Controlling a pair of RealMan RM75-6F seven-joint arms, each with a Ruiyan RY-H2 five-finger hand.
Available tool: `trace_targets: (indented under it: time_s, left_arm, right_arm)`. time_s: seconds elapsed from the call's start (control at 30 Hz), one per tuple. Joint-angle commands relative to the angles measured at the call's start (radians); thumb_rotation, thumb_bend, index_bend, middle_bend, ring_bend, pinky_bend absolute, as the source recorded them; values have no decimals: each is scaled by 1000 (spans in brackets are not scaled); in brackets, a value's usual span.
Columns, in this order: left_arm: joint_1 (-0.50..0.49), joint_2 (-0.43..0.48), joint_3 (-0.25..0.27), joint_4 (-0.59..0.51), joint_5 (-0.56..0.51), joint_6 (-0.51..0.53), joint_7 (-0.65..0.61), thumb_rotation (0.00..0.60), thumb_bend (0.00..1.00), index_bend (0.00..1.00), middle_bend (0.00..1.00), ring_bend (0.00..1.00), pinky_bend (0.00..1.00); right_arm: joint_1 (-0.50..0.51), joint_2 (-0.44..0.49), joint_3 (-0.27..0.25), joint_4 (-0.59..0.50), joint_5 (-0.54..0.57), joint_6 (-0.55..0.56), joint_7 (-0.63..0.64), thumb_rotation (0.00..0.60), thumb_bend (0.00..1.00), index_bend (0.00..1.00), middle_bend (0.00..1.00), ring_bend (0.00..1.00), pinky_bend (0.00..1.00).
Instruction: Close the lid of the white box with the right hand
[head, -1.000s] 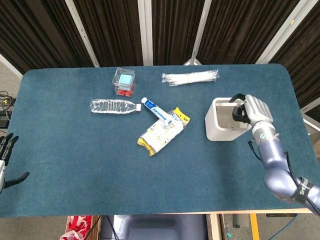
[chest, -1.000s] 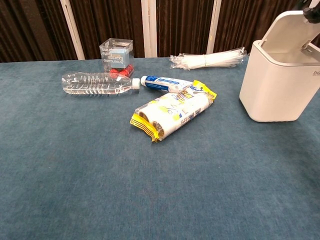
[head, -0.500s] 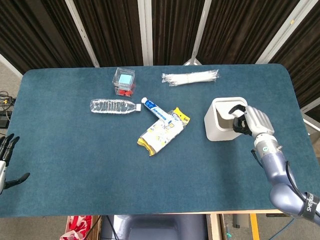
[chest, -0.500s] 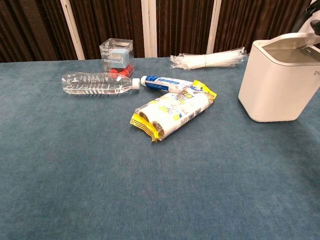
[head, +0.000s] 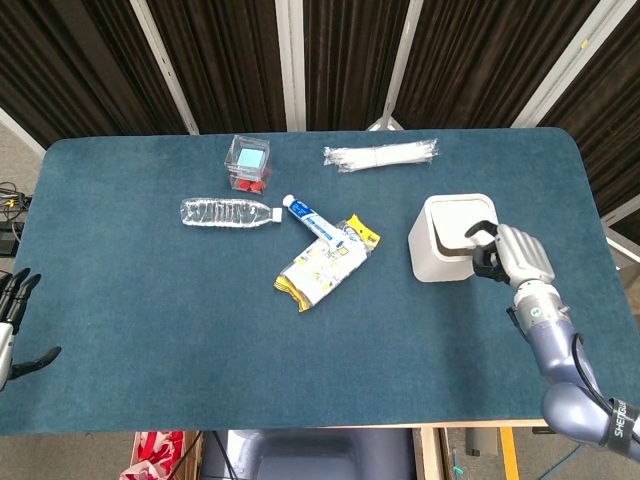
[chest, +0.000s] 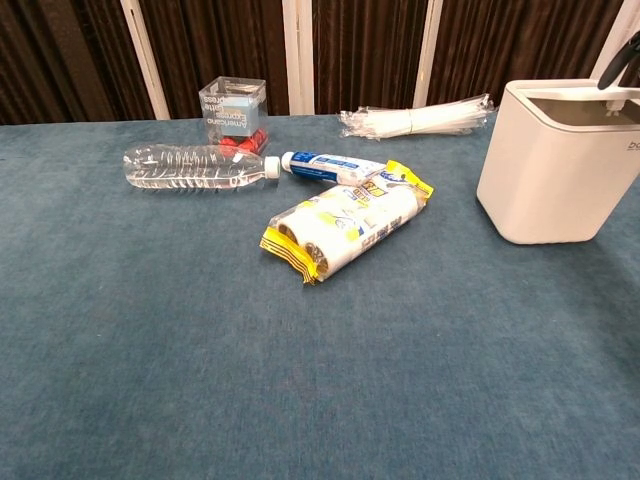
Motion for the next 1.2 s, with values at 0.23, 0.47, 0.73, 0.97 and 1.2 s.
trace_targets:
  time_s: [0.23, 0.47, 0.73, 0.97, 1.2]
  left_arm:
    - [-2, 0, 0, -1, -3, -6, 2, 600, 0, 0, 0, 0, 0]
    - [-5, -2, 0, 0, -7, -12, 3, 600, 0, 0, 0, 0, 0]
    - [-6, -1, -1, 1, -11, -15, -3, 600, 0, 0, 0, 0, 0]
    - [-5, 0, 0, 1, -9, -13, -3, 600, 0, 0, 0, 0, 0]
    - [-5, 0, 0, 1, -10, -13, -1, 600, 0, 0, 0, 0, 0]
  right_arm:
    - [-6, -22, -12, 24, -6, -2, 3, 600, 698, 235, 844, 964, 846]
    - [-4, -28, -20, 26, -5, -6, -7, 600, 699, 259, 844, 964, 846]
    - [-1, -35, -36, 19, 7, -3, -29, 600, 699, 271, 844, 964, 846]
    - [-1, -48, -47, 15, 11, -5, -35, 600, 698, 272, 844, 964, 846]
    - [0, -55, -49, 16, 13, -5, -37, 600, 698, 271, 844, 964, 846]
